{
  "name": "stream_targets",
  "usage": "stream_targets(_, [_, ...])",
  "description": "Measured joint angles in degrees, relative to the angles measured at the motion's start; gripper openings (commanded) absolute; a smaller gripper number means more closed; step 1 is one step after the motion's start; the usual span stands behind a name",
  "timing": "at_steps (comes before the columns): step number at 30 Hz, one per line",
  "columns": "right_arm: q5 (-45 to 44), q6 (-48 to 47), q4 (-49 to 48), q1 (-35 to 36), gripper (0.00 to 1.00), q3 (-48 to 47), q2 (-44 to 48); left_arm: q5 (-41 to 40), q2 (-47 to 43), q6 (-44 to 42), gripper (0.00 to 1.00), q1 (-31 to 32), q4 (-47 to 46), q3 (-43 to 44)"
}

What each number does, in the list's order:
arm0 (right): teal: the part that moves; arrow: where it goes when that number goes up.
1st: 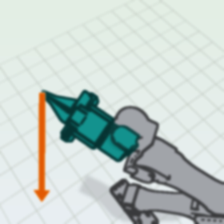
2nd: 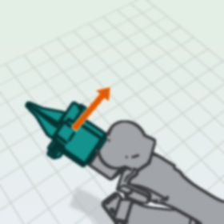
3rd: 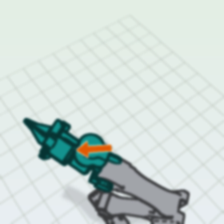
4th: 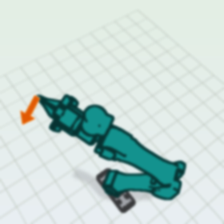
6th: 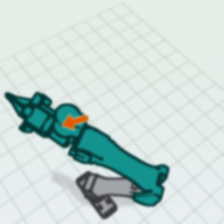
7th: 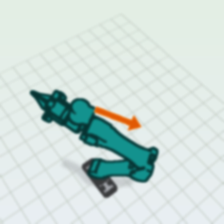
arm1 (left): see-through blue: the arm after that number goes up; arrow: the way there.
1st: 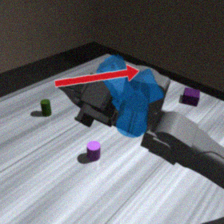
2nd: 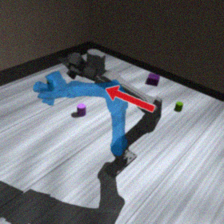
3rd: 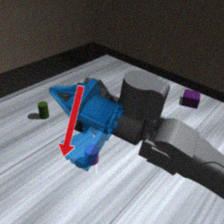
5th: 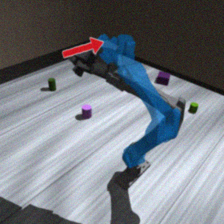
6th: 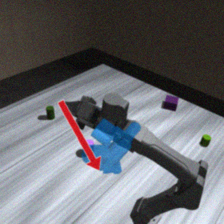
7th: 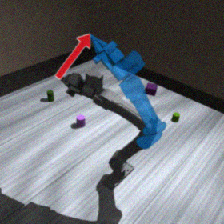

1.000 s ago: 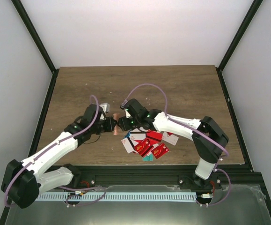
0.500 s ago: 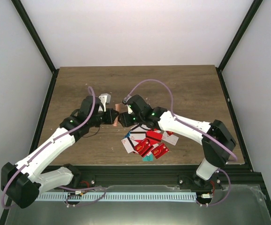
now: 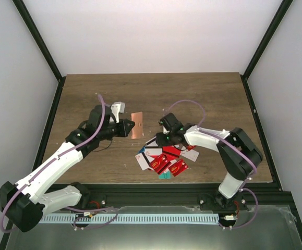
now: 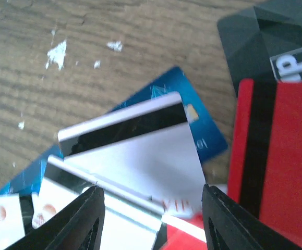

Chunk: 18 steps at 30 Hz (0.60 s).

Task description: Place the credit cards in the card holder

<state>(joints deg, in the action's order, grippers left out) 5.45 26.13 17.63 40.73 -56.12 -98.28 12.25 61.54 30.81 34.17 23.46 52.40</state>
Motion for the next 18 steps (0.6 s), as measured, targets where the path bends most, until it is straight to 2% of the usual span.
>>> stream_targets(6, [4.6, -1.9, -2.3, -0.4, 0.53, 6.9, 12.3, 0.2, 0.4, -0.1, 0.04, 0.0, -0.6, 0.0])
stream_targets(11, [12.5, -2.3, -7.9, -0.4, 0.55, 7.3, 22.9, 1.0, 1.6, -0.2, 0.04, 0.0, -1.3, 0.0])
stream_targets(18, [17.7, -1.9, -11.1, -0.4, 0.56, 3.7, 23.3, 2.1, 1.8, -0.2, 0.04, 0.1, -2.0, 0.0])
